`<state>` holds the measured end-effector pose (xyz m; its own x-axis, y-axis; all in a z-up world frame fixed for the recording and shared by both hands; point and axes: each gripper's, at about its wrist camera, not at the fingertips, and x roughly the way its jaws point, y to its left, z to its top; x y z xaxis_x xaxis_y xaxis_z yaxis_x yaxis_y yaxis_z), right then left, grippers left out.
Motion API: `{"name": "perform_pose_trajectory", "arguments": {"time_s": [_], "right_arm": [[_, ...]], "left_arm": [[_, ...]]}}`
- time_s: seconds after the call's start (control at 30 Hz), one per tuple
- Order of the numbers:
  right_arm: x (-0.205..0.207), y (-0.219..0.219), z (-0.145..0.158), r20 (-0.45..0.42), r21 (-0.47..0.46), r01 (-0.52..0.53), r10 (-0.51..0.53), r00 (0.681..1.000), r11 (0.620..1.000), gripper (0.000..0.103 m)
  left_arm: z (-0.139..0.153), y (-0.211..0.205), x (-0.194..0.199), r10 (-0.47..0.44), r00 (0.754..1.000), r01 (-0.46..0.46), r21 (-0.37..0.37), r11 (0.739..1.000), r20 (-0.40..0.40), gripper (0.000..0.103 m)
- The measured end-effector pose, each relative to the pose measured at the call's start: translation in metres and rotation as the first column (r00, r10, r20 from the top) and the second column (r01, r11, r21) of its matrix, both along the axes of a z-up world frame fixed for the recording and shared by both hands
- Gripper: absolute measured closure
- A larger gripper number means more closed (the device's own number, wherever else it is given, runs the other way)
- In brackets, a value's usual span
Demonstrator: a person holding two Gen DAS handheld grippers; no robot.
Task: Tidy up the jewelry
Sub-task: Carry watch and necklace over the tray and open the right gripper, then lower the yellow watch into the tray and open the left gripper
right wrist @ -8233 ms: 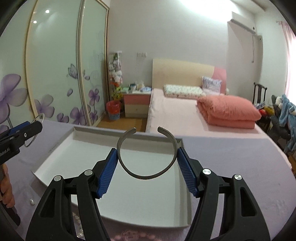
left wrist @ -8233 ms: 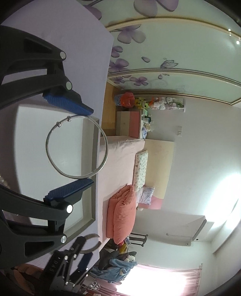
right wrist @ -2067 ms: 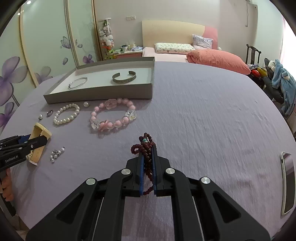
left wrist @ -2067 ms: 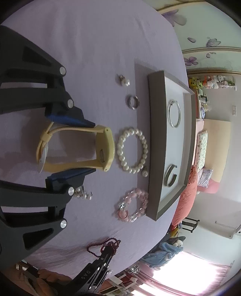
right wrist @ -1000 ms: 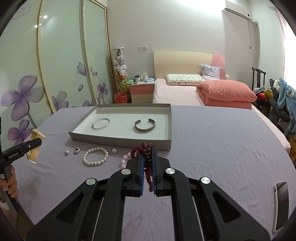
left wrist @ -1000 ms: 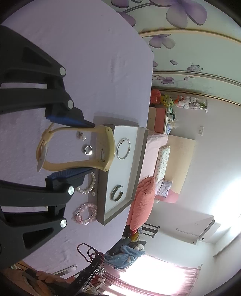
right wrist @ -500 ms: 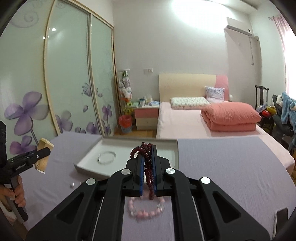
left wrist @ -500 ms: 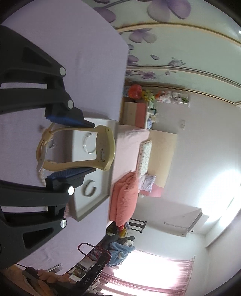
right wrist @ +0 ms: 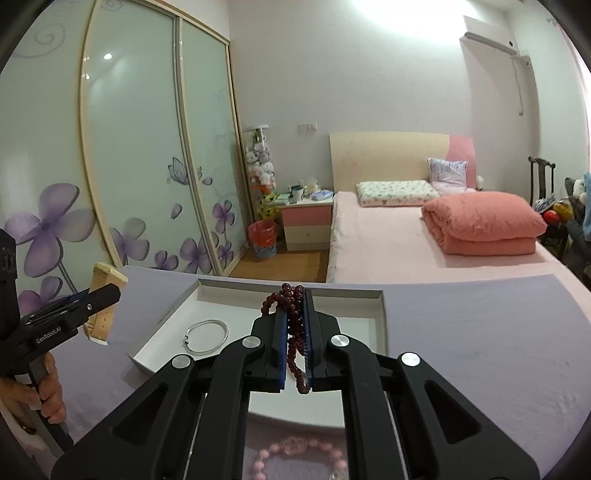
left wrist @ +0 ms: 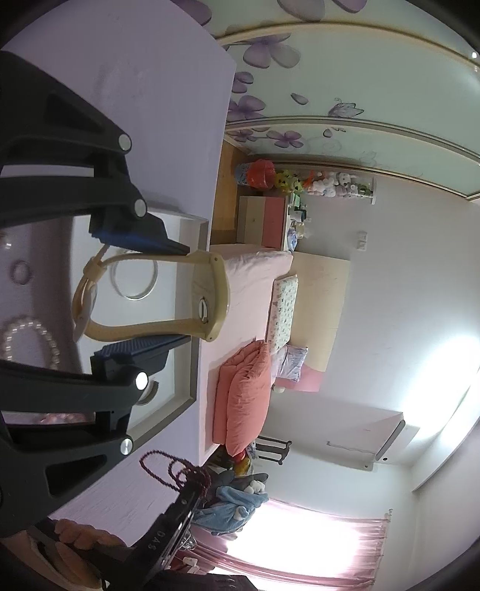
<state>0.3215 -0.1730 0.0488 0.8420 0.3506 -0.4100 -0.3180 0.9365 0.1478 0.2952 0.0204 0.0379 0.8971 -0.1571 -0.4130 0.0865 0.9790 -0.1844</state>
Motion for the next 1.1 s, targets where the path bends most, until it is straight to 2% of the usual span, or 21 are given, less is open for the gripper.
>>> {"name": "perform_pose_trajectory", "arguments": {"time_s": [0.4,0.47,0.5,0.53,0.57,0.6,1.1], "right_arm": [[0.044,0.012,-0.030,-0.080,0.018,-0.015,0.016,0.997,1.000,0.094],[0.045,0.015,-0.033,-0.089,0.017,-0.021,0.022,0.996,1.000,0.088],[0.045,0.015,-0.034,-0.093,0.018,-0.024,0.025,0.995,1.000,0.077],[0.045,0.015,-0.035,-0.093,0.015,-0.022,0.023,0.995,1.000,0.058],[0.044,0.015,-0.036,-0.089,0.012,-0.018,0.019,0.996,1.000,0.051],[0.042,0.015,-0.036,-0.083,0.012,-0.016,0.016,0.996,1.000,0.048],[0.041,0.009,-0.037,-0.091,0.036,-0.018,0.021,0.996,0.999,0.048]], "left_arm": [[-0.022,-0.008,0.053,-0.005,0.999,0.005,0.002,1.000,-0.037,0.062],[-0.025,-0.009,0.057,-0.007,0.999,0.007,0.003,1.000,-0.041,0.062],[-0.026,-0.011,0.058,-0.008,0.999,0.008,0.003,1.000,-0.043,0.062],[-0.027,-0.011,0.060,-0.010,0.999,0.010,0.004,1.000,-0.045,0.062],[-0.028,-0.012,0.061,-0.012,0.999,0.013,0.004,1.000,-0.048,0.062],[-0.030,-0.013,0.063,-0.016,0.999,0.016,0.005,1.000,-0.052,0.062],[-0.050,-0.021,0.090,-0.015,0.995,0.016,0.013,1.000,-0.100,0.060]]}}
